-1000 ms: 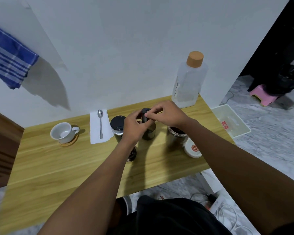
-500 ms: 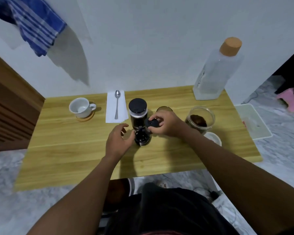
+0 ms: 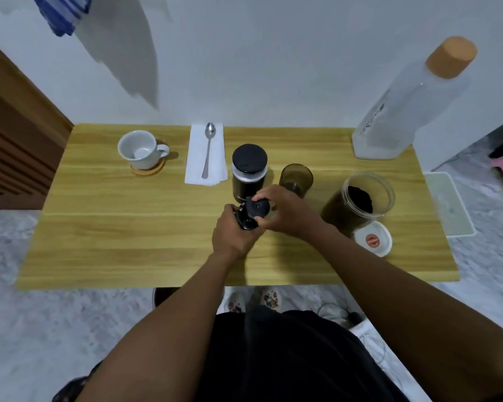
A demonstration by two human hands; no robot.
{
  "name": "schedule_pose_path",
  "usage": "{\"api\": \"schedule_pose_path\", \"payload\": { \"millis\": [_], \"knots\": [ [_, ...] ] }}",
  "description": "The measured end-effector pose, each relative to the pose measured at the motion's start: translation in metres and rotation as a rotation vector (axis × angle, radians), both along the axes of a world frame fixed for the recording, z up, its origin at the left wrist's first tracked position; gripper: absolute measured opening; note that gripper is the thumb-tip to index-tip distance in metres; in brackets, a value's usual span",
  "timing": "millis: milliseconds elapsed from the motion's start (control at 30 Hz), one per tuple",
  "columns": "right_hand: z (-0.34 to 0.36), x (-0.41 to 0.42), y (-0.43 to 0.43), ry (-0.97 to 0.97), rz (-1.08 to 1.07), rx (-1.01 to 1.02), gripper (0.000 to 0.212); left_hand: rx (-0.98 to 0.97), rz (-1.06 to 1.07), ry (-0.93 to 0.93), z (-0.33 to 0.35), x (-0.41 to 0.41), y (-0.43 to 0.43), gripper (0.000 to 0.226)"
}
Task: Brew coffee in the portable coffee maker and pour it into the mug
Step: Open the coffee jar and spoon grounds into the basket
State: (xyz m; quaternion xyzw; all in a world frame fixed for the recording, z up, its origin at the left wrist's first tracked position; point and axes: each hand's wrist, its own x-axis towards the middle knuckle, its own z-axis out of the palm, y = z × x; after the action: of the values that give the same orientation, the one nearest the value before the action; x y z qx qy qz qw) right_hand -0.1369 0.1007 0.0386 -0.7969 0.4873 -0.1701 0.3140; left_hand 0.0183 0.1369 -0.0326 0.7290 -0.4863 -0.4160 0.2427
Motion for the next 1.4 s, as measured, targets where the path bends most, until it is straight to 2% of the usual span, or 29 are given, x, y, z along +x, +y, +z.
{"api": "schedule_pose_path", "payload": {
  "millis": [233, 400, 567, 933, 1133, 1200, 1333, 1400],
  "knots": [
    [-0.003, 0.004, -0.004, 0.029, 0.067, 0.085, 0.052, 0.016, -0.11, 0.189, -0.007, 0.02, -0.01, 0.05],
    [-0.01, 0.006, -0.003, 0.072, 0.051, 0.131, 0.067, 0.025, -0.155, 0.224, -0.007, 0.028, -0.011, 0.069],
    [-0.024, 0.006, -0.003, 0.176, 0.023, 0.082, 0.07, 0.007, -0.17, 0.2, -0.005, 0.029, -0.012, 0.074],
    [-0.037, 0.006, 0.001, 0.239, -0.027, 0.052, 0.062, -0.004, -0.194, 0.178, -0.003, 0.029, -0.011, 0.076],
    [-0.044, 0.008, -0.004, 0.078, -0.22, 0.202, 0.039, 0.0, -0.202, 0.223, 0.003, 0.031, -0.01, 0.082],
    [-0.048, 0.012, -0.006, 0.018, -0.317, 0.274, 0.034, 0.005, -0.208, 0.214, 0.003, 0.033, -0.01, 0.069],
    [-0.057, 0.019, -0.006, -0.077, -0.416, 0.35, 0.027, -0.003, -0.106, 0.205, 0.0, 0.036, -0.011, 0.02],
    [-0.062, 0.02, -0.006, -0.121, -0.464, 0.372, 0.025, 0.007, -0.027, 0.235, -0.002, 0.035, -0.014, 0.016]
  ]
}}
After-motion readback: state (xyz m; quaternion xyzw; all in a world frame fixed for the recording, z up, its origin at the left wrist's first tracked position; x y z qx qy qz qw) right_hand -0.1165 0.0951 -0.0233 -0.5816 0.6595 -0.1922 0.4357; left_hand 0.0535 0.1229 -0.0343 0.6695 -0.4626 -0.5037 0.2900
